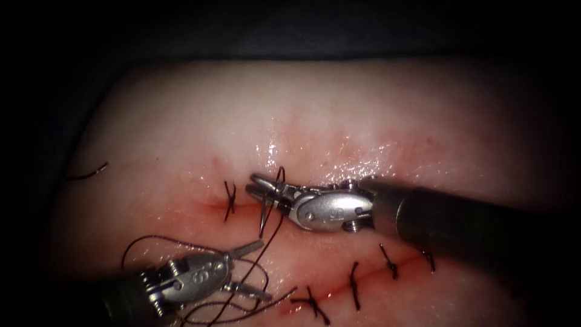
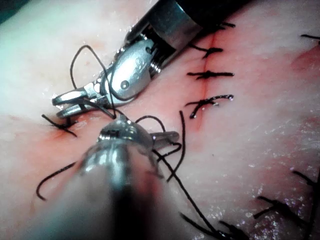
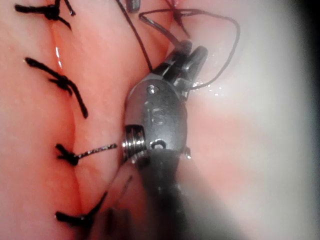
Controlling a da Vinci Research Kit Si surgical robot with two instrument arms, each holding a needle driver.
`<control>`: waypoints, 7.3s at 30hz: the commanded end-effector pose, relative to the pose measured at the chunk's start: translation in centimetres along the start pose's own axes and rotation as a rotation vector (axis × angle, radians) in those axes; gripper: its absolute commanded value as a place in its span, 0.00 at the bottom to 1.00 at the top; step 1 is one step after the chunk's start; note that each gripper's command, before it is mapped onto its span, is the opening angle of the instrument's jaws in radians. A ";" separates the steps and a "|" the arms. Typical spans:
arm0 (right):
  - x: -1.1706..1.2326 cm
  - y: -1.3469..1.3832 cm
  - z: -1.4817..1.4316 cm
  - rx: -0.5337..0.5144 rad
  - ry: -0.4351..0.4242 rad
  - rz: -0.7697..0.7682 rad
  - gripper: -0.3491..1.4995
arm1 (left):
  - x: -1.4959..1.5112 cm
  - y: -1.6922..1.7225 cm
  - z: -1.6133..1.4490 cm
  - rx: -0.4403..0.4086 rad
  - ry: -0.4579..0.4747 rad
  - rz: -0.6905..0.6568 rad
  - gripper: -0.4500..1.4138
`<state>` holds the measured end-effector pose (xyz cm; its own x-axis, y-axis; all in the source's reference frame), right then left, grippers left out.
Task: Wound Closure
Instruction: Throw the needle through the skin above the cut with the right gripper.
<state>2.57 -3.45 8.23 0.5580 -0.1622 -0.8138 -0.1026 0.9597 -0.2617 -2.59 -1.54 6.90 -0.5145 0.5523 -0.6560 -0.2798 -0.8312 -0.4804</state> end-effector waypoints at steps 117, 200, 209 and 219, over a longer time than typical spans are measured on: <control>1.35 1.46 -0.11 -0.168 0.220 -0.125 0.00 | 0.13 -0.02 -0.12 -0.003 0.005 0.006 0.60; 1.07 1.94 0.04 0.126 0.153 0.560 0.00 | -0.25 -0.18 0.35 0.090 -0.168 0.064 0.03; 1.12 2.06 0.03 0.109 0.171 0.679 0.00 | -0.29 -0.23 0.46 0.087 -0.164 0.065 0.03; 1.15 2.28 0.07 0.112 0.175 0.809 0.00 | -0.38 -0.30 0.48 0.085 -0.163 0.069 0.03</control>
<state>2.91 -1.50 6.73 0.2077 0.5809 -0.7870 -0.3340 0.7983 0.5011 -2.63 -1.57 7.54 -0.6585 0.4835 -0.5767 -0.3035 -0.8718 -0.3844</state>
